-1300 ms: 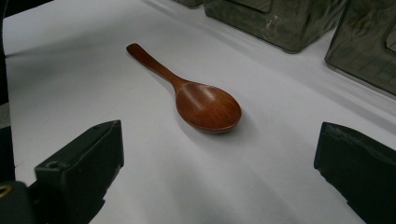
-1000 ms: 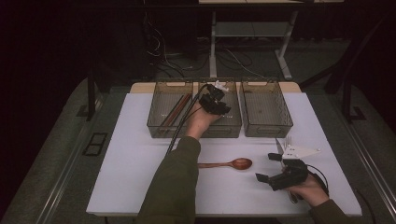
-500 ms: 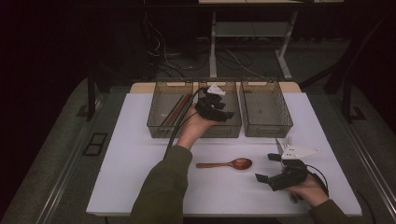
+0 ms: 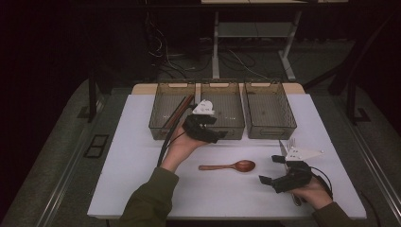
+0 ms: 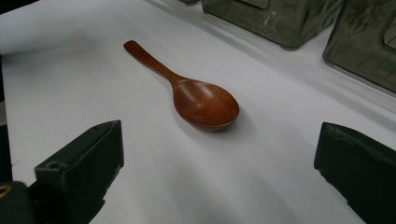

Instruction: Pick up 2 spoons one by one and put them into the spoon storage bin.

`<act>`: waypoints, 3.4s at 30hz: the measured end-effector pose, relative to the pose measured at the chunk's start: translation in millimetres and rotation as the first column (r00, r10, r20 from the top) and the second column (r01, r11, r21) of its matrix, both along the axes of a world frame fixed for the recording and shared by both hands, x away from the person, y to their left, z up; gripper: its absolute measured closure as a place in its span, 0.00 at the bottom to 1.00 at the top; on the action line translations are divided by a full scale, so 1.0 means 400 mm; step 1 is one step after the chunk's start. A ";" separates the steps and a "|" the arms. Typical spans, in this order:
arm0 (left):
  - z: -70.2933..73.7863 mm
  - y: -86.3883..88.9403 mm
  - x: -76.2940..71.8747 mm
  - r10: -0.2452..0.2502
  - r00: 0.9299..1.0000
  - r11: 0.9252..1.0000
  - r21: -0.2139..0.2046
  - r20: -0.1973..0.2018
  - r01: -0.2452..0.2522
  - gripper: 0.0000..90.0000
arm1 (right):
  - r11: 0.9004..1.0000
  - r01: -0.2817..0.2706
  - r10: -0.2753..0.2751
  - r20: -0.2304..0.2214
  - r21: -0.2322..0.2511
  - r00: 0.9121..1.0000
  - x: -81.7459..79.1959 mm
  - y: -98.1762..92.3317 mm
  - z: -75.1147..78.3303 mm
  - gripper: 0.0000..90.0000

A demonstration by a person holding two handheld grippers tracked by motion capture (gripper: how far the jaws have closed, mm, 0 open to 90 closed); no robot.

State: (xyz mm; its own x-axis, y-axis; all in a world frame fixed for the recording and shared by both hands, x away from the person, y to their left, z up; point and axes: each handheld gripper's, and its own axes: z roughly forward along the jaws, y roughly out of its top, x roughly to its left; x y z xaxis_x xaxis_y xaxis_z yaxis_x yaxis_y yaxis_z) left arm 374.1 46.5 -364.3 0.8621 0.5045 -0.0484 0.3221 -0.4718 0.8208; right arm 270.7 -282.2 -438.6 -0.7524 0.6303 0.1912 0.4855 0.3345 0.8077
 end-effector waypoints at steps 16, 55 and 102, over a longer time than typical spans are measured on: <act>-0.069 0.183 -0.121 0.084 0.996 0.995 -0.044 -0.014 -0.085 0.23 | 1.000 0.008 -0.008 -0.010 0.001 1.000 0.003 -0.004 0.001 0.01; -0.196 0.292 -0.270 0.104 0.993 0.994 -0.025 -0.050 -0.106 0.00 | 1.000 -0.007 0.008 -0.024 0.019 1.000 0.133 0.060 0.068 0.16; -0.204 0.286 -0.272 0.071 0.996 0.997 -0.026 -0.059 -0.072 0.00 | 0.927 -0.295 0.271 -0.133 -0.230 0.953 0.114 0.140 -0.014 0.80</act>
State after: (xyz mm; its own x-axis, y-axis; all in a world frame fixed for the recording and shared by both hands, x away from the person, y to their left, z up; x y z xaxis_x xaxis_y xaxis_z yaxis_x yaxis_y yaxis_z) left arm 265.3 161.1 -445.8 0.8192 0.5624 -0.1126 0.4019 -0.4229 0.8122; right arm 316.3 -226.4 -444.0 -0.8918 0.4304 0.1397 0.4136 0.6501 0.6374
